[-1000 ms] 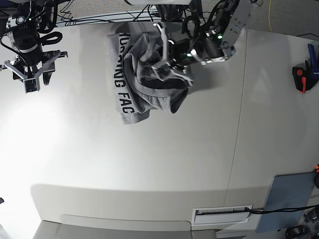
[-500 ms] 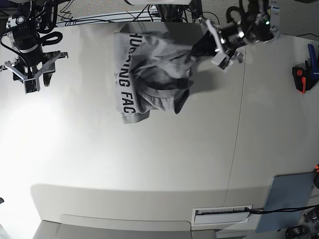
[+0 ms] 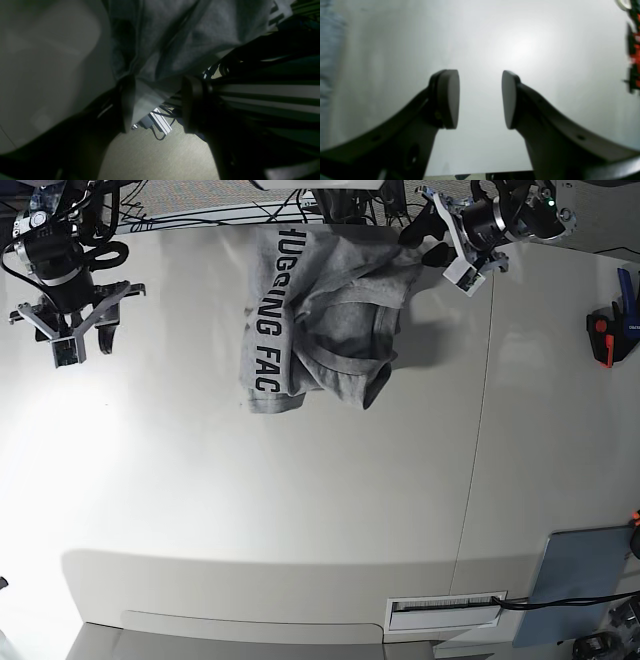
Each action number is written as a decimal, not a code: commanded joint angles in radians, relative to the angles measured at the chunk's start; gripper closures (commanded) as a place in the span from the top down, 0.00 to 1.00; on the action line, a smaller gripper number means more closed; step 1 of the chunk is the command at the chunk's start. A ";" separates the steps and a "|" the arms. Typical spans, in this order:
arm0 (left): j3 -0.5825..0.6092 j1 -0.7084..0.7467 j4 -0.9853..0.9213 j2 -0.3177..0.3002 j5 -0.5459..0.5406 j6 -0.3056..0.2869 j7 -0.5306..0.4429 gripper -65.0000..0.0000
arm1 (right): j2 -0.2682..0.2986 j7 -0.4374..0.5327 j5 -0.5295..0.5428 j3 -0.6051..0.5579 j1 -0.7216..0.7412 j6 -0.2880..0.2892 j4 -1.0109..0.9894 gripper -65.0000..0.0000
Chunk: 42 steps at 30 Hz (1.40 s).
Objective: Fold the T-shirt properly
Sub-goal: 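Tuck the loose fabric under the bundle with the left gripper, then grasp opposite sides of the bundle with both grippers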
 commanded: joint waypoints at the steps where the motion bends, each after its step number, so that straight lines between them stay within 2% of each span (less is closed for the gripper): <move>1: -0.002 0.003 0.002 -0.006 0.000 0.000 -0.043 0.47 | 0.012 0.021 0.003 0.007 0.000 -0.004 0.016 0.42; 4: 0.002 -0.007 -0.019 -0.006 0.003 0.000 -0.085 0.44 | 0.011 0.022 0.005 0.006 0.000 -0.004 0.016 0.42; 9: 0.092 -0.076 -0.021 -0.005 -0.011 0.003 -0.086 0.21 | 0.011 0.021 0.005 0.007 0.000 -0.004 0.016 0.42; 11: 0.158 -0.111 -0.023 -0.005 0.021 0.055 -0.090 0.18 | 0.011 0.018 0.004 0.007 0.000 -0.004 0.016 0.42; 15: 0.285 -0.182 -0.077 -0.006 0.203 0.220 -0.122 0.18 | 0.012 -0.002 0.004 0.007 0.000 -0.004 0.016 0.42; 18: 0.330 -0.234 -0.168 -0.005 0.299 0.262 -0.154 0.18 | 0.012 -0.008 0.004 0.007 0.000 -0.004 0.016 0.42; 20: 0.332 -0.276 -0.234 -0.006 0.329 0.269 -0.182 0.18 | 0.012 -0.008 0.004 0.007 0.000 -0.004 0.016 0.42; 24: 0.331 -0.382 -0.357 -0.006 0.366 0.248 -0.223 0.18 | 0.011 -0.008 0.005 0.007 0.000 -0.003 0.016 0.42; 27: 0.332 -0.466 -0.436 -0.005 0.369 0.158 -0.277 0.18 | 0.011 -0.005 0.013 0.006 0.000 0.000 0.016 0.42; 30: 0.332 -0.536 -0.490 -0.002 0.337 0.070 -0.303 0.18 | 0.011 0.000 0.098 0.005 0.000 0.039 0.016 0.42; 32: 0.332 -0.577 -0.510 0.013 0.326 0.042 -0.303 0.18 | 0.011 0.028 0.145 0.005 0.000 0.048 0.016 0.42; 36: 0.333 -0.628 -0.522 0.063 0.302 -0.009 -0.303 0.18 | 0.011 0.085 0.150 -0.042 0.004 0.047 0.016 0.42; 39: 0.372 -0.646 -0.522 0.095 0.302 -0.008 -0.303 0.18 | 0.009 0.105 0.103 -0.137 0.014 0.046 0.008 0.42; 42: 0.467 -0.660 -0.523 0.100 0.340 -0.005 -0.304 0.18 | -0.008 0.127 0.028 -0.243 0.051 0.043 -0.042 0.42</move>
